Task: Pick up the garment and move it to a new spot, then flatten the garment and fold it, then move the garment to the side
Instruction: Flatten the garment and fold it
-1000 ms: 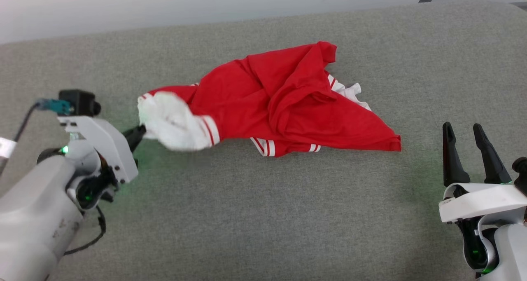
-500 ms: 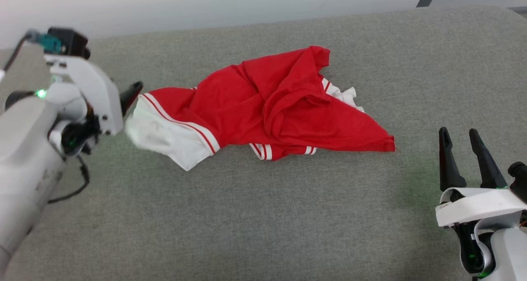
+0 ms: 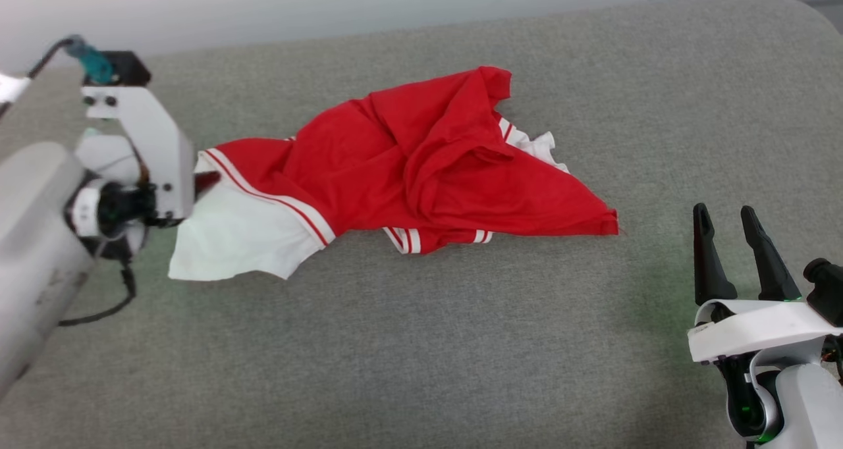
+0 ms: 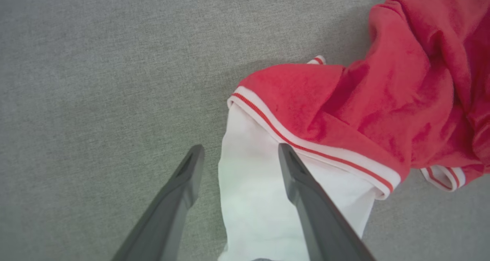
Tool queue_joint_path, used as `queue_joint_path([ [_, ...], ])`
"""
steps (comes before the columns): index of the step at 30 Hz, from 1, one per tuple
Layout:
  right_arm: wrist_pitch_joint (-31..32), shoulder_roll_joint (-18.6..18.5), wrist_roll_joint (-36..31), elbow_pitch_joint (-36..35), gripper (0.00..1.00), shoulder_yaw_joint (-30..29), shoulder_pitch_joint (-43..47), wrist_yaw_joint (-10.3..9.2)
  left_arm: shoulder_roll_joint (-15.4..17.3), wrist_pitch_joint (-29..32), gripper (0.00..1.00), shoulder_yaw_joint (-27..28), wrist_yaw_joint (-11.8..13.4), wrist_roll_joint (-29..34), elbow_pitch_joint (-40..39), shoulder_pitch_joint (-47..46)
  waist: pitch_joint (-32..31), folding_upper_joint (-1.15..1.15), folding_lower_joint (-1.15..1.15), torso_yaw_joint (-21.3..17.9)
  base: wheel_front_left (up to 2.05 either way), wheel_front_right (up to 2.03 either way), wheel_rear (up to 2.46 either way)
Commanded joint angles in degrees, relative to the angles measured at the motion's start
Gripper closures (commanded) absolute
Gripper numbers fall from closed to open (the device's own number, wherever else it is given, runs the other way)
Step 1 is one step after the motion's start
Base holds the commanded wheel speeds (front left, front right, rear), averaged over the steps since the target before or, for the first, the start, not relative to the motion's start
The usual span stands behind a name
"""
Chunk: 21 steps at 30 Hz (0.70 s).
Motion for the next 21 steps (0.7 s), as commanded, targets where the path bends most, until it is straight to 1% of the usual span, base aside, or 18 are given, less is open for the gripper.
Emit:
queue_joint_path([
  [1,-0.28,0.09,0.24,0.02,0.00,0.25,-0.65,-0.02,0.87,0.32,0.00,-0.24,0.01,0.38,0.26,0.87,0.75,0.00,0.00,-0.72,0.00,0.00,0.00],
  [2,-0.28,0.05,0.32,0.01,0.00,0.37,-0.93,-0.02,1.36,0.30,0.00,-0.46,-0.79,0.54,0.45,1.17,1.03,0.00,0.00,-1.01,0.00,0.00,0.00],
  [3,-0.28,0.00,0.45,-0.03,0.00,0.45,-1.18,-0.02,1.46,-0.26,0.00,0.19,-0.96,-0.30,0.91,1.43,1.35,0.00,0.00,-1.29,0.00,0.00,0.00],
  [4,-0.28,-0.04,0.54,-0.05,0.00,0.50,-1.36,-0.02,1.34,-0.63,0.00,1.08,-0.77,-1.46,1.55,1.73,1.69,0.00,0.00,-1.59,0.00,0.00,0.00],
  [6,-0.28,-0.23,0.56,0.04,0.00,0.48,-1.39,-0.02,0.79,-0.27,0.00,2.03,-1.73,-3.55,2.73,3.09,2.07,0.00,0.00,-2.05,0.00,0.00,0.00],
  [7,-0.28,-0.27,0.58,0.06,0.00,0.47,-1.53,-0.02,0.75,-0.18,0.02,2.57,-2.12,-4.44,3.35,3.56,2.24,0.00,0.00,-2.27,0.00,0.00,0.00],
  [8,-0.28,-0.33,0.59,0.05,0.00,0.46,-1.68,-0.01,0.70,-0.03,0.50,3.00,-2.45,-5.23,3.82,3.85,2.38,0.00,0.00,-2.47,0.00,0.00,0.00],
  [9,-0.28,-0.40,0.61,0.01,0.00,0.34,-1.79,-0.02,0.46,-0.16,0.68,3.57,-2.82,-6.15,4.24,4.10,2.54,0.00,0.00,-2.59,0.00,0.00,0.00],
  [10,-0.28,-0.46,0.64,-0.03,0.00,0.17,-1.83,-0.02,0.00,-0.20,1.00,4.17,-3.22,-7.17,4.52,4.47,2.64,0.00,0.00,-2.63,0.00,0.00,0.00],
  [12,-0.28,-0.66,0.60,-0.08,0.00,-0.23,-1.72,-0.02,-0.51,-0.05,1.00,4.85,-3.29,-8.25,5.16,5.01,2.69,0.00,0.00,-2.52,0.00,0.00,0.00],
  [14,-0.28,-0.69,0.56,-0.13,0.00,-0.49,-1.56,-0.02,0.64,-0.58,1.00,3.92,-3.25,-6.42,6.02,4.20,2.70,0.00,0.00,-2.32,0.00,0.00,0.00],
  [19,-0.28,-0.80,0.04,-0.12,0.00,-0.52,-2.03,-0.02,2.54,-3.84,1.00,2.85,-0.99,-2.18,8.32,1.80,2.52,0.00,0.00,-1.61,0.00,0.00,0.00],
  [21,-0.28,-0.85,-0.06,-0.14,0.00,-0.46,-2.34,-0.02,2.27,-4.65,1.00,2.55,-0.82,-1.53,8.82,1.74,2.44,0.00,0.00,-1.31,0.00,0.00,0.00],
])
